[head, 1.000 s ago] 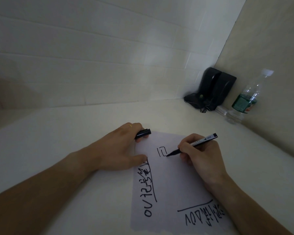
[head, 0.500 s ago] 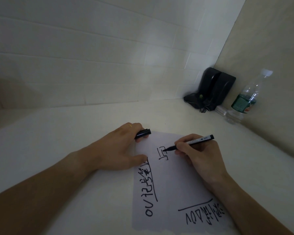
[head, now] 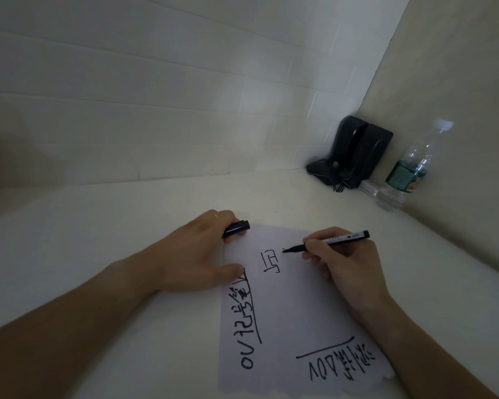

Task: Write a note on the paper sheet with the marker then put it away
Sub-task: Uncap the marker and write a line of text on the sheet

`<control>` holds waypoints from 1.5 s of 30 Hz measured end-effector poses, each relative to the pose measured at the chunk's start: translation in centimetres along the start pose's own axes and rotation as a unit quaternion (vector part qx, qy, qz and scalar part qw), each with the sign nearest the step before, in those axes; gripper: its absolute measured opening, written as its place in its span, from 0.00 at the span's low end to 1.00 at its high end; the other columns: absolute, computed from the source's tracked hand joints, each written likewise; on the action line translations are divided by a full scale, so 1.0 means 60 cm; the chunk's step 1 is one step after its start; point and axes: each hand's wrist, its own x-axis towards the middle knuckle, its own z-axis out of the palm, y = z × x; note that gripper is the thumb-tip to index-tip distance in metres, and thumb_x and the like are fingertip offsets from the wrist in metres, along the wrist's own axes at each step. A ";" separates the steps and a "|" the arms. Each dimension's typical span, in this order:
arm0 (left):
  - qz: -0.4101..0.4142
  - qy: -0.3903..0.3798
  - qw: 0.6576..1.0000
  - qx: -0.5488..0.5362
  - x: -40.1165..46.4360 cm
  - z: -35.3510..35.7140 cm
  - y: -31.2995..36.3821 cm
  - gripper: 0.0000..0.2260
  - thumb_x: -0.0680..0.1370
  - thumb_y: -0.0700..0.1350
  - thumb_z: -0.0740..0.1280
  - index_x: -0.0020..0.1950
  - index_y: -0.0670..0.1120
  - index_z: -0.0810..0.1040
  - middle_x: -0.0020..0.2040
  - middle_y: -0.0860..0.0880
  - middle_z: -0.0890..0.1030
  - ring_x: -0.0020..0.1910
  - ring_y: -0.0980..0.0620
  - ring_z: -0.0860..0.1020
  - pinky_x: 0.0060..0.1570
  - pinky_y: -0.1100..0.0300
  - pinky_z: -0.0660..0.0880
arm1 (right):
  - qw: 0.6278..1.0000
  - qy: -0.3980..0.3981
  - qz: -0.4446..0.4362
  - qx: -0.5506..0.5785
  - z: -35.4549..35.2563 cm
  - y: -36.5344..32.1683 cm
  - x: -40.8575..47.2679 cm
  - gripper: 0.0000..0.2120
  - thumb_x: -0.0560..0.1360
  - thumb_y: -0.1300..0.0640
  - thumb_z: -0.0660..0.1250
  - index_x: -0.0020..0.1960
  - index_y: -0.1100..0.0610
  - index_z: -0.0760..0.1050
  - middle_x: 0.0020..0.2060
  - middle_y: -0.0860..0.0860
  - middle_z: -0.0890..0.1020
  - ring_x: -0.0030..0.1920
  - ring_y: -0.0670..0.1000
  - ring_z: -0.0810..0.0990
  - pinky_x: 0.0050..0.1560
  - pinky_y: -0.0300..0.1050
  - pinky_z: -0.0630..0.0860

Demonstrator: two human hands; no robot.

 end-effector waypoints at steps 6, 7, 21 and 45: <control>-0.003 -0.006 1.000 0.007 0.000 -0.001 0.000 0.23 0.72 0.60 0.70 0.62 0.49 0.73 0.54 0.52 0.76 0.55 0.53 0.74 0.58 0.51 0.74 | 1.000 -0.006 -0.006 -0.011 0.001 -0.003 -0.002 0.06 0.73 0.65 0.72 0.38 0.60 0.85 0.31 0.56 0.87 0.30 0.44 0.81 0.31 0.36 0.74; -0.003 -0.005 1.000 0.005 0.000 -0.001 0.000 0.23 0.72 0.59 0.70 0.62 0.50 0.73 0.54 0.52 0.76 0.55 0.53 0.73 0.58 0.51 0.74 | 1.000 0.005 0.000 -0.016 0.001 0.000 -0.001 0.06 0.73 0.64 0.73 0.38 0.58 0.85 0.31 0.55 0.87 0.31 0.45 0.82 0.33 0.39 0.75; -0.005 -0.003 1.000 0.001 0.001 0.000 0.000 0.23 0.71 0.60 0.70 0.63 0.53 0.73 0.54 0.55 0.75 0.55 0.56 0.74 0.59 0.54 0.74 | 0.999 0.023 0.015 -0.037 -0.001 -0.002 -0.003 0.07 0.72 0.62 0.72 0.36 0.57 0.84 0.26 0.52 0.85 0.26 0.43 0.77 0.33 0.45 0.72; -0.002 -0.011 1.000 0.000 0.001 0.000 -0.004 0.24 0.71 0.61 0.69 0.64 0.53 0.72 0.55 0.54 0.76 0.56 0.54 0.74 0.59 0.52 0.74 | 0.996 -0.041 -0.033 -0.070 -0.011 -0.015 -0.006 0.06 0.70 0.68 0.71 0.35 0.63 0.81 0.27 0.54 0.80 0.26 0.46 0.76 0.29 0.36 0.71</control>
